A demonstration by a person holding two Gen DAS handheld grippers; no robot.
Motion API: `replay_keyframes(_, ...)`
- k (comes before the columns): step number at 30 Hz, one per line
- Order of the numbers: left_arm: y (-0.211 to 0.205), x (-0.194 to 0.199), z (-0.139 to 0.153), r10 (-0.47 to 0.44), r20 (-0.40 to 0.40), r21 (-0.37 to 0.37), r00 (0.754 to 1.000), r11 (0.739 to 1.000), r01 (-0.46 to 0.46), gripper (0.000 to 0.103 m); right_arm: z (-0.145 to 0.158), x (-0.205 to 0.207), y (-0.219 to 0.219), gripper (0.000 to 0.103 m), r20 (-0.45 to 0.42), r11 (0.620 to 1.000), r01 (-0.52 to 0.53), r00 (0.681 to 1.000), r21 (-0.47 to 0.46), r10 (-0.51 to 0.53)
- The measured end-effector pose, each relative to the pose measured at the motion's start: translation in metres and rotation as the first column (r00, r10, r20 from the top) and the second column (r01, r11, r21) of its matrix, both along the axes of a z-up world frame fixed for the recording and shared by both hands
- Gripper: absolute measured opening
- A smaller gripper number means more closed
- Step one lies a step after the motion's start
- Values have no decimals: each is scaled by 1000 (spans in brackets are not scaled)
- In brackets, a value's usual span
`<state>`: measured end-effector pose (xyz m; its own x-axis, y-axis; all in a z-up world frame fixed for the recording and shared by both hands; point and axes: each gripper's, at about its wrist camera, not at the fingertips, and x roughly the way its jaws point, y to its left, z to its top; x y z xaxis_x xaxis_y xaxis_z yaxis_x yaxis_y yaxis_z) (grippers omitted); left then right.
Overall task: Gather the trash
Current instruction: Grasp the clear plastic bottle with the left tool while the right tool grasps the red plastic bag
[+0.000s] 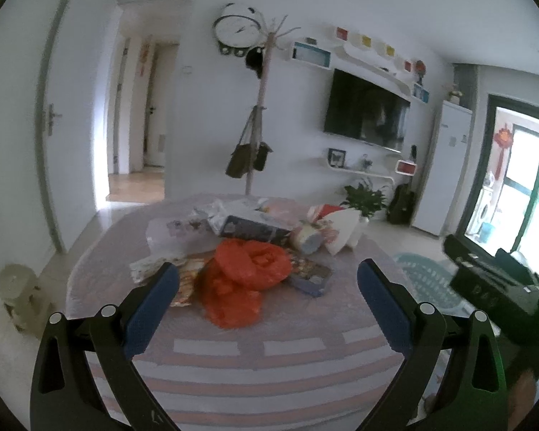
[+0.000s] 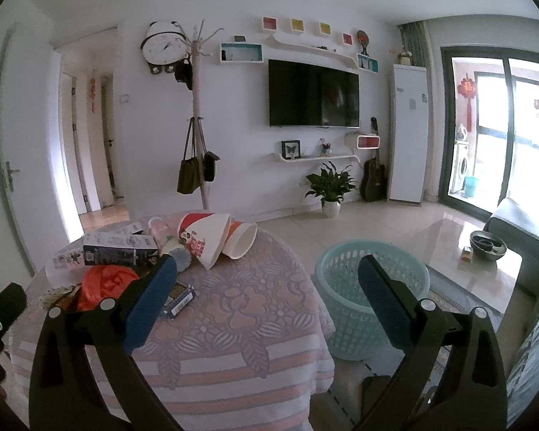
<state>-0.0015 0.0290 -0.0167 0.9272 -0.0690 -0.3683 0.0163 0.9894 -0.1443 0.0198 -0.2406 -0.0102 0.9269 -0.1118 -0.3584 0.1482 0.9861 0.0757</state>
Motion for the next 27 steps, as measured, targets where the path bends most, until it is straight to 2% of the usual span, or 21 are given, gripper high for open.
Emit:
replay_keyframes(4, 31, 1, -8, 44, -13, -16, 999, 999, -44, 96, -5, 6, -1, 97, -13, 1000, -6, 1000, 1, 6)
replay_keyframes(9, 69, 13, -22, 88, -87, -41, 992, 995, -91, 96, -21, 27, -1, 97, -79, 999, -50, 995, 20, 52)
replay_keyframes(12, 88, 24, -30, 85, -126, -76, 988, 993, -95, 96, -27, 44, 6, 97, -122, 995, -97, 988, 14, 98)
replay_keyframes(15, 107, 43, -37, 50, -186, -117, 981, 991, -72, 95, -29, 56, 18, 97, -134, 989, -145, 981, -30, 140)
replay_keyframes(18, 115, 62, -36, 23, -202, -115, 979, 992, -47, 95, -31, 69, 35, 87, -161, 974, -225, 963, -39, 216)
replay_keyframes(20, 122, 81, -30, 1, -201, -107, 980, 994, -23, 95, -33, 80, 50, 65, -185, 953, -304, 937, -8, 297)
replay_keyframes(21, 126, 93, -25, -14, -201, -90, 980, 996, -4, 95, -33, 85, 55, 60, -196, 943, -332, 925, 3, 326)
replay_keyframes(24, 135, 125, -20, -52, -212, -51, 976, 998, 42, 95, -36, 99, 77, 58, -222, 922, -387, 897, 23, 382)
replay_keyframes(27, 145, 160, -24, -102, -256, -67, 961, 994, 88, 95, -37, 113, 99, 58, -233, 907, -420, 879, 35, 417)
